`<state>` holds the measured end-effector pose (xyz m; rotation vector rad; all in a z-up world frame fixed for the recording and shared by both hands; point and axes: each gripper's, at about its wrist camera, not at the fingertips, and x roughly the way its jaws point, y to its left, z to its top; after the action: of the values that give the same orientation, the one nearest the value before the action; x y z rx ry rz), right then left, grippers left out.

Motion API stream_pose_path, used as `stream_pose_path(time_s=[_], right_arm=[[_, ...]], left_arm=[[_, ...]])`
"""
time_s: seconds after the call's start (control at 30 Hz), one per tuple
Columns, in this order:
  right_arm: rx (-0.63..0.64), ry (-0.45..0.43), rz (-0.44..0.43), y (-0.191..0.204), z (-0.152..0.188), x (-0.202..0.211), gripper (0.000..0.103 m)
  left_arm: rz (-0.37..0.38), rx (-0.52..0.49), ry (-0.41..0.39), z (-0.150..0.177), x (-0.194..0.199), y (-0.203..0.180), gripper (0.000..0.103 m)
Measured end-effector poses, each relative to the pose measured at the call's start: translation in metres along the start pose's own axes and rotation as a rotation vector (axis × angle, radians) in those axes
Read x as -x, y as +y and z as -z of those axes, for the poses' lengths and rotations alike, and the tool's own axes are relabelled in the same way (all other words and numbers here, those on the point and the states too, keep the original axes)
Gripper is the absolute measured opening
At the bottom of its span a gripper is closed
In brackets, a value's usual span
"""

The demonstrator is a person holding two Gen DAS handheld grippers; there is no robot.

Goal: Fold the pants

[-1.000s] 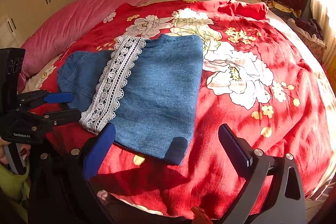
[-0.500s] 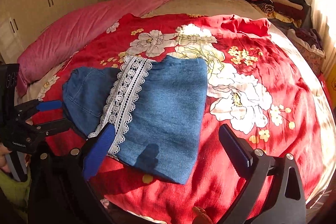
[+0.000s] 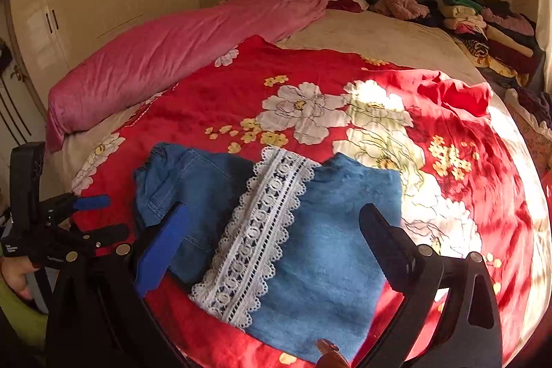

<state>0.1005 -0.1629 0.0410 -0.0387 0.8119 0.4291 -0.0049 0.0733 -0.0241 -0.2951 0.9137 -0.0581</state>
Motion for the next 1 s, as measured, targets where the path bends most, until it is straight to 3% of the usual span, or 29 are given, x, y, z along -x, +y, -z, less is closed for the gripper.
stream_pose_path(time_s=[0.2, 0.43, 0.6, 0.63, 0.67, 1.0], right_arm=[[0.107, 0.067, -0.106, 0.037, -0.03, -0.044, 0.098], [0.164, 0.183, -0.204, 0.069, -0.052, -0.102, 0.098], [0.205, 0.26, -0.238, 0.088, -0.059, -0.138, 0.098], [0.217, 0.271, -0.244, 0.092, -0.06, -0.144, 0.098], [0.23, 0.283, -0.252, 0.096, -0.06, -0.15, 0.098], [0.245, 0.379, -0.306, 0.116, -0.064, -0.204, 0.097]], left_arm=[[0.05, 0.119, 0.046, 0.003, -0.019, 0.028, 0.093], [0.08, 0.147, 0.052, 0.004, -0.035, 0.031, 0.092], [0.114, 0.148, 0.053, 0.004, -0.043, 0.031, 0.065], [0.138, 0.151, 0.055, 0.004, -0.045, 0.031, 0.053], [0.157, 0.153, 0.059, 0.005, -0.046, 0.031, 0.047], [0.187, 0.175, 0.06, 0.007, -0.049, 0.033, 0.051]])
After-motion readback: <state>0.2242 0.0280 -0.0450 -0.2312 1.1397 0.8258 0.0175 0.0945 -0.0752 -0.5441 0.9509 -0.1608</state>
